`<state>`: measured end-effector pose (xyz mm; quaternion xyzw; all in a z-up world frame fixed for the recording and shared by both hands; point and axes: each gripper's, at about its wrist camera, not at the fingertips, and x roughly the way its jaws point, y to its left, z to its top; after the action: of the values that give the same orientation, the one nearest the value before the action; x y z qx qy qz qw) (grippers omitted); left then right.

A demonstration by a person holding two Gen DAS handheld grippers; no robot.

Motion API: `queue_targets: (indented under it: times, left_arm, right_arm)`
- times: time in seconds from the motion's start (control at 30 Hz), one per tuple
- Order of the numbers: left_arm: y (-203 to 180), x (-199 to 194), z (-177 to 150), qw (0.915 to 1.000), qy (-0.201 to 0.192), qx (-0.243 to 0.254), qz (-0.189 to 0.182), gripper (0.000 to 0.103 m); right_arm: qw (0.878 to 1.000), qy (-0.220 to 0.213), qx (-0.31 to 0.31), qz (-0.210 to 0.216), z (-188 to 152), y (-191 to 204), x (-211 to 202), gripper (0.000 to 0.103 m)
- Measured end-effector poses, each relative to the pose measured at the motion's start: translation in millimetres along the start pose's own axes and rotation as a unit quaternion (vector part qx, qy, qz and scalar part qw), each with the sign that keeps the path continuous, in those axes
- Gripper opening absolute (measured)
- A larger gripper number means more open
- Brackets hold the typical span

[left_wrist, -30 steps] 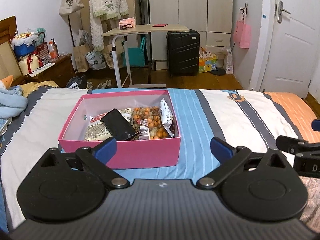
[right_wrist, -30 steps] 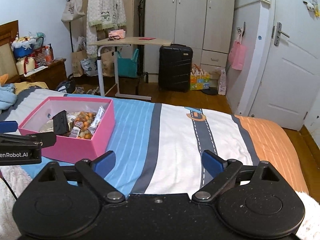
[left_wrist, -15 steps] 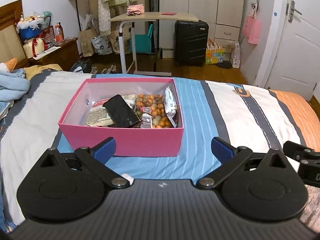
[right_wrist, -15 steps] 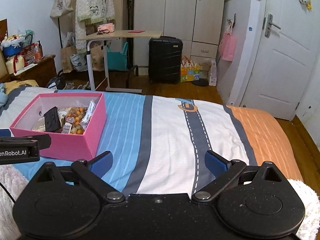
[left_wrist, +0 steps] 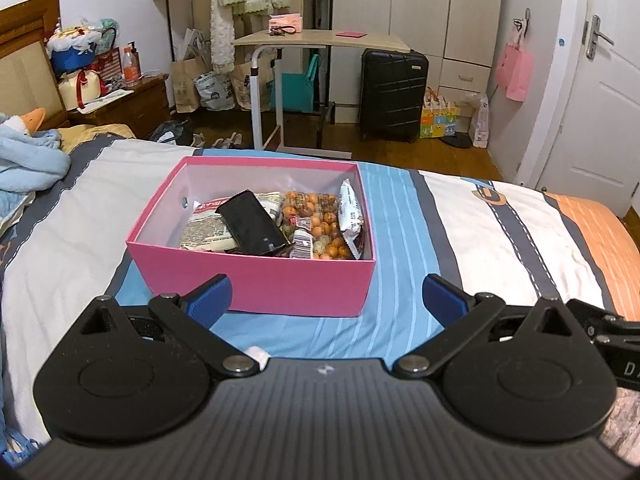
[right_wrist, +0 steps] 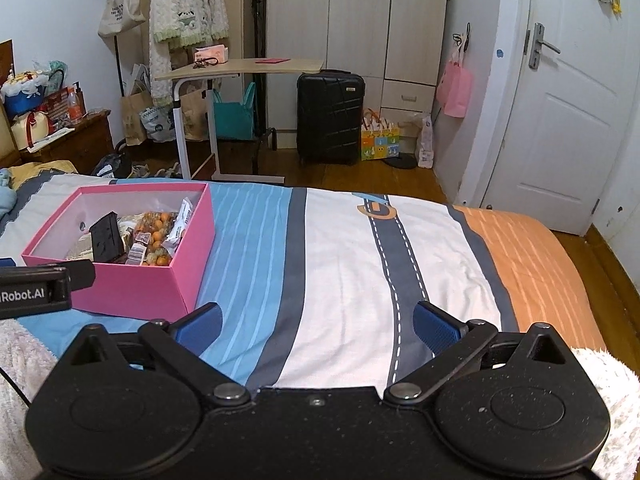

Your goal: Organize snacks

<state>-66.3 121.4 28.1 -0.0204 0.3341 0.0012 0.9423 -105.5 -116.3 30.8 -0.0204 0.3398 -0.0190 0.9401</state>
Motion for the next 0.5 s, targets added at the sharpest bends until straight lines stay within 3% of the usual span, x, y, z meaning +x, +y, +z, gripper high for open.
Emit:
queue_targets:
  times: [0.5]
  left_arm:
    - [-0.8,4.5,-0.3,0.9999,0.001,0.017,0.001,0.103]
  right_arm:
    - [1.0,0.011,0.0,-0.003,1.9,-1.7,5.8,0.103]
